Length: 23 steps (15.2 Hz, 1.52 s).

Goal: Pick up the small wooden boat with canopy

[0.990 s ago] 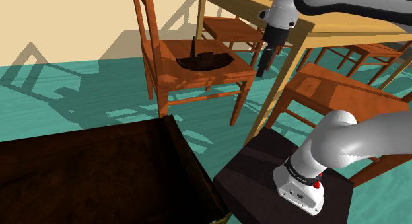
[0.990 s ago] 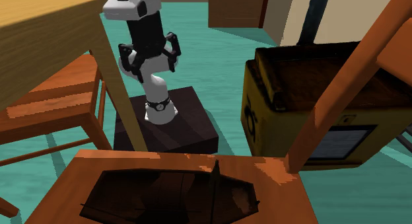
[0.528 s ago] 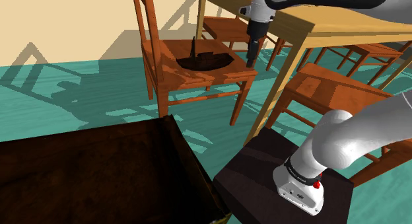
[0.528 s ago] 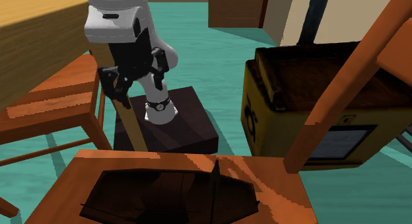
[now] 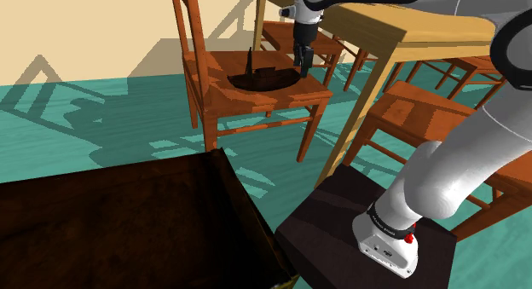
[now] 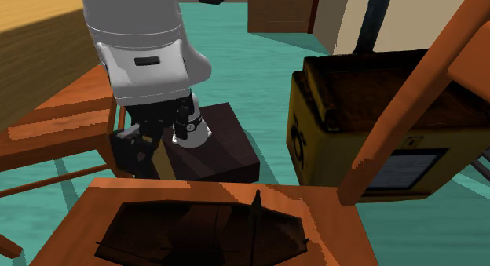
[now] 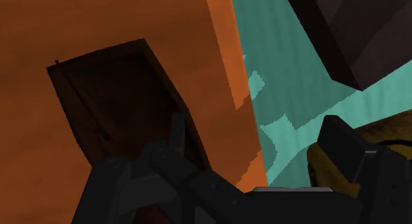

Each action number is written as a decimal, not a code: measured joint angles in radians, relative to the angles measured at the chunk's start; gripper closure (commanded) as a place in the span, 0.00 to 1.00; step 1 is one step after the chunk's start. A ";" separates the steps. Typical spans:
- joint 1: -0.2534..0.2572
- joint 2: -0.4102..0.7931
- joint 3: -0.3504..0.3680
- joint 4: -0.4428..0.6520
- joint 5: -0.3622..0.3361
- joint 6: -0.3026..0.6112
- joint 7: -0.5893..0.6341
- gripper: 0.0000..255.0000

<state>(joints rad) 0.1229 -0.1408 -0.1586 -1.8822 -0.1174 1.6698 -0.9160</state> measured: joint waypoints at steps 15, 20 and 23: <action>0.007 0.189 -0.005 0.128 -0.023 0.104 -0.187 1.00; 0.011 0.197 -0.001 0.093 -0.029 0.144 -0.182 1.00; 0.011 0.212 -0.001 0.108 -0.017 0.121 -0.179 1.00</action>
<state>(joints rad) 0.1341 0.0713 -0.1595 -1.7742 -0.1349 1.7903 -1.0955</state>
